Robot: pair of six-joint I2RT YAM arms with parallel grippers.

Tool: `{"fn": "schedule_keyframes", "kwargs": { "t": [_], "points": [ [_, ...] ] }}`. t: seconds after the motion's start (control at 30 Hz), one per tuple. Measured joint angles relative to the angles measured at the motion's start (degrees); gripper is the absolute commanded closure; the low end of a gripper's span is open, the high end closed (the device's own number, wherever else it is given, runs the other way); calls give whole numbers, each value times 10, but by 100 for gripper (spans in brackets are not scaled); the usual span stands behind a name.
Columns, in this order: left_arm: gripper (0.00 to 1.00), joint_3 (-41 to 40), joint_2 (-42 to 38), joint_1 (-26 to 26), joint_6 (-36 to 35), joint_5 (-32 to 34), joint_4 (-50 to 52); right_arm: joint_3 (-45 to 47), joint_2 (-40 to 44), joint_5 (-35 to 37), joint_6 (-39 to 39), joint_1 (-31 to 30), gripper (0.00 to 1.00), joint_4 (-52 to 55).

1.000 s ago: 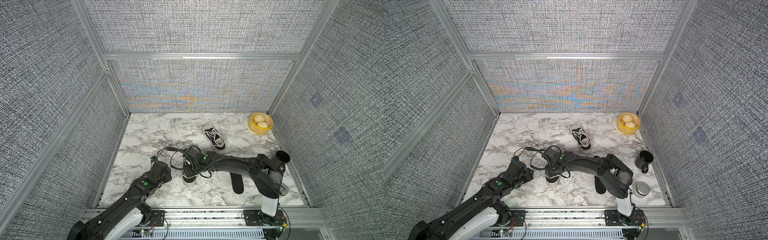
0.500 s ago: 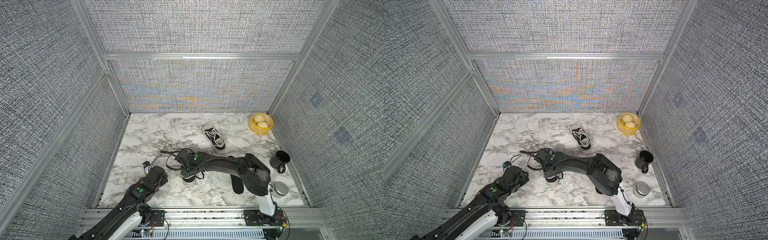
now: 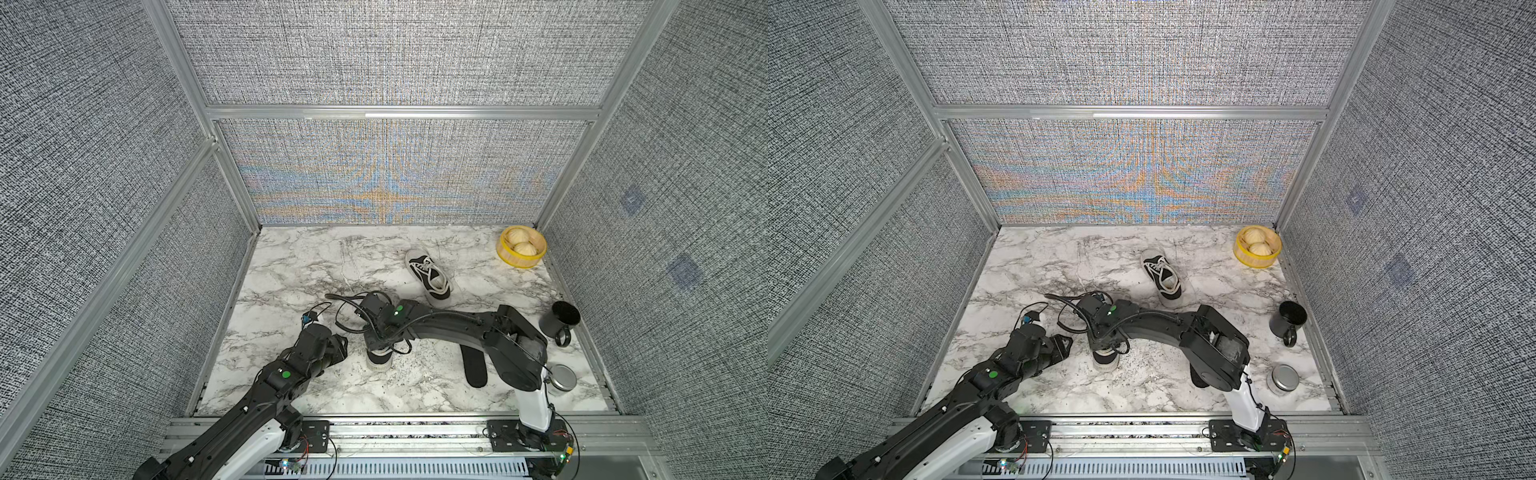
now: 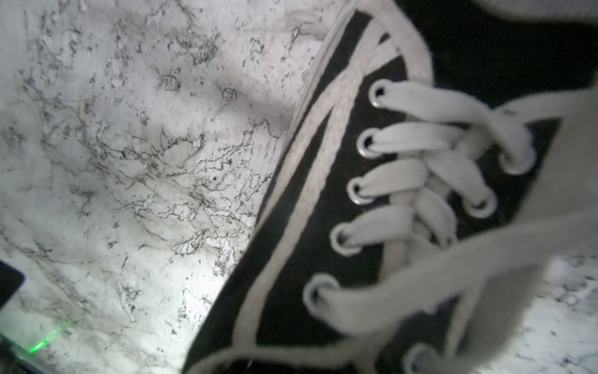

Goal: Remove the insole from the shoe

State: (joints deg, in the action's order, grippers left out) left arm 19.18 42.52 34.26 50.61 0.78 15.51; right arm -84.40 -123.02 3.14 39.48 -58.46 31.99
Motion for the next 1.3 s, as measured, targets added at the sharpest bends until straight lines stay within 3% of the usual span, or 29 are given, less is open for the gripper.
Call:
{"fn": "schedule_keyframes", "kwargs": {
  "t": [0.47, 0.8, 1.03, 1.3],
  "points": [
    [54, 17, 107, 0, -24, -129, -126, 7, 67, -66, -17, 37, 100, 9],
    [54, 20, 155, 0, -11, -175, -202, 18, 41, -96, -3, 38, 100, -16],
    [73, 41, 200, 0, -9, -175, -198, 30, 40, -113, 6, 43, 100, -37],
    [86, 71, 238, 0, -16, -171, -156, 46, 49, -118, 13, 46, 100, -53]
  ]
}}
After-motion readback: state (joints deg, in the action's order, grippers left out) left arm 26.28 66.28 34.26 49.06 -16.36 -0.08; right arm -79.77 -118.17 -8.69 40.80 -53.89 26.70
